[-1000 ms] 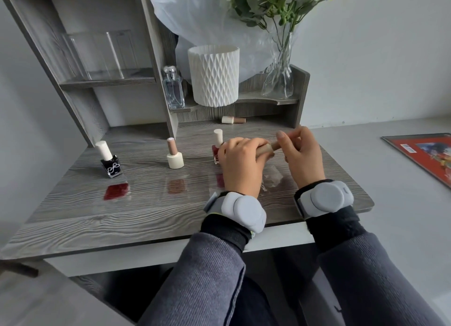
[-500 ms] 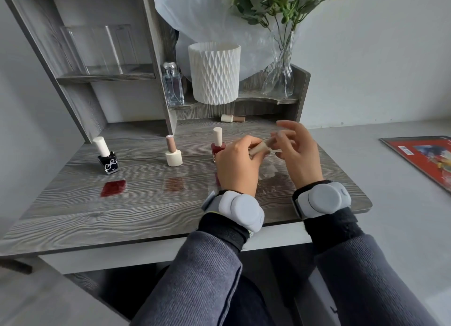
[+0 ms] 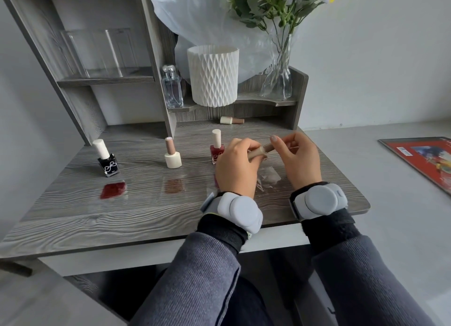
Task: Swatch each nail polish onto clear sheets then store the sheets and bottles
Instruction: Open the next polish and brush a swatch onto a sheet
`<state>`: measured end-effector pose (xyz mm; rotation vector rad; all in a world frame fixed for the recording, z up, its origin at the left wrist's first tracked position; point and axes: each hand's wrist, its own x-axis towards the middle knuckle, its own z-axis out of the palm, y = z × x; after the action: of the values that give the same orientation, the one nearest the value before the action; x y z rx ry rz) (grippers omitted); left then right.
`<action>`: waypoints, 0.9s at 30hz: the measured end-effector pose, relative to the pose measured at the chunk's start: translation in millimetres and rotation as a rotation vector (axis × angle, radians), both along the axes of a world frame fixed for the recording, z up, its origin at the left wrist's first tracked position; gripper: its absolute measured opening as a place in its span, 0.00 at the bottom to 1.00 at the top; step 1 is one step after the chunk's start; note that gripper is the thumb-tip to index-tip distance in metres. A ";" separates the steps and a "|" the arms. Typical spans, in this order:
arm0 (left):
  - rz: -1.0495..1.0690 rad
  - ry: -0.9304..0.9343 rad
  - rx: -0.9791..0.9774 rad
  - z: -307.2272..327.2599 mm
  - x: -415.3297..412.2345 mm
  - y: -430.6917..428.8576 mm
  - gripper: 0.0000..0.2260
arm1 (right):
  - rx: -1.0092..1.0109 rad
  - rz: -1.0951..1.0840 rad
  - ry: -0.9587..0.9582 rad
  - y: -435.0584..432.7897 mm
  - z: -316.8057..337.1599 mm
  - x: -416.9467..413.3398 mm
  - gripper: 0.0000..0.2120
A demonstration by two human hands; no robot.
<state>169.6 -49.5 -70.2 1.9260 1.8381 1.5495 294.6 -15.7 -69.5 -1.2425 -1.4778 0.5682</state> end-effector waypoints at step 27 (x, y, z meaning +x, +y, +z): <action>0.065 0.008 -0.032 -0.5 0.3 2.0 0.05 | 0.054 0.044 0.057 -9.5 7.4 -3.2 0.11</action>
<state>169.8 -47.5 -70.6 1.8803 1.9345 1.5232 291.4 -25.2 -62.1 -1.1455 -1.4663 0.5842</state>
